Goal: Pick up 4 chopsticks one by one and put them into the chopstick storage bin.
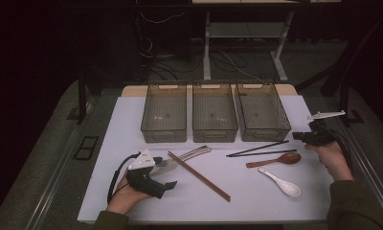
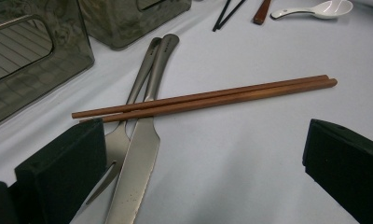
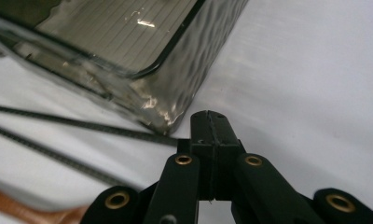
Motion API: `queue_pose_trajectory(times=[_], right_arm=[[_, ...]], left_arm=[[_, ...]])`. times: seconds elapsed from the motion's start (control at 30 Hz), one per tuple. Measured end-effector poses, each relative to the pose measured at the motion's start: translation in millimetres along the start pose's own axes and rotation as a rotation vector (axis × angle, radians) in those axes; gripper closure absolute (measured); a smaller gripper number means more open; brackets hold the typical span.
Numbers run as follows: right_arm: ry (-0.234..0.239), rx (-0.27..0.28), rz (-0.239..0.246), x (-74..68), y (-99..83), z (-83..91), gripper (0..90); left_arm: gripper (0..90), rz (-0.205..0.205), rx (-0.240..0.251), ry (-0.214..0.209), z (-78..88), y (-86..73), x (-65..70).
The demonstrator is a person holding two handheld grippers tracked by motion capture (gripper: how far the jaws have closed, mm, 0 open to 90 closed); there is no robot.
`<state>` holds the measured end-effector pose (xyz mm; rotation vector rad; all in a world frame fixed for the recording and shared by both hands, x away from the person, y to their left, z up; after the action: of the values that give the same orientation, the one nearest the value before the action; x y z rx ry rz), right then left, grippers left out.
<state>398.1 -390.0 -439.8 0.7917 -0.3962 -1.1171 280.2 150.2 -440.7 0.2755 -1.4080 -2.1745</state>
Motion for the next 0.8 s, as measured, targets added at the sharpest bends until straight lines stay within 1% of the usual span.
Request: queue_pose_trajectory(times=[0.07,0.1,0.13,0.2,0.23,0.27,0.3,0.37,0.4,0.43,0.5,0.53,0.73,0.8], right_arm=[[-0.001,-0.023,-0.013,2.1,1.4,-9.8,89.2],[-0.001,-0.023,-0.013,2.1,1.4,-9.8,89.2],[0.003,-0.036,-0.016,1.9,2.3,-15.0,89.3],[0.008,-0.045,-0.021,1.4,2.7,-18.9,89.2],[0.016,-0.056,-0.032,0.3,3.0,-20.3,89.3],[0.019,-0.06,-0.022,-0.3,3.2,-22.7,89.2],[0.02,-0.066,-0.03,-1.6,3.0,-23.7,89.2],[0.025,-0.072,-0.025,-2.0,2.4,-26.0,89.3],[0.024,-0.087,-0.035,-3.2,1.4,-27.3,89.2],[0.032,-0.085,-0.034,-3.0,0.3,-28.2,89.3],[0.032,-0.089,-0.037,-3.9,-0.2,-27.8,89.3],[0.032,-0.091,-0.025,-5.0,-1.6,-27.1,89.3],[0.032,-0.098,-0.015,-6.8,-6.4,-21.1,89.3],[0.03,-0.102,-0.004,-8.3,-8.9,-17.9,89.3]], left_arm=[[0.0,-0.001,-0.001,0.0,0.0,0.0,0.2],[0.0,-0.001,-0.003,0.0,0.0,-0.1,0.2],[0.0,-0.002,-0.003,0.0,0.0,-0.1,0.3],[0.0,-0.002,-0.004,-0.001,0.0,-0.1,0.5],[0.0,-0.002,-0.005,-0.001,0.0,-0.2,0.5],[0.0,-0.002,-0.005,-0.001,-0.2,-0.3,0.5],[0.0,-0.002,-0.006,-0.001,-0.2,-0.3,0.6],[0.0,0.0,-0.005,-0.002,-0.2,-0.2,0.8],[0.0,0.0,-0.004,-0.001,-0.2,-0.2,0.9],[0.0,-0.001,-0.005,-0.002,-0.1,-0.2,1.0],[0.0,0.0,-0.004,-0.002,-0.1,-0.3,0.9],[0.0,0.0,-0.004,-0.001,-0.1,-0.3,0.9],[0.0,0.002,-0.002,-0.002,-0.1,-0.3,1.2],[0.0,0.0,-0.003,-0.004,-0.3,-0.3,1.3]])
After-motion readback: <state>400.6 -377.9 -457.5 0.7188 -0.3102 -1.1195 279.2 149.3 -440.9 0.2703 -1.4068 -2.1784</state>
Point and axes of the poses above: each handheld gripper's, and its own axes: z roughly backward along the jaws, y roughly out of its top, x roughly to its right, the point moved 2 cm from there along -z, roughly forward along the jaws, and after that the axes turned 7 degrees about x, right-handed, at the moved point
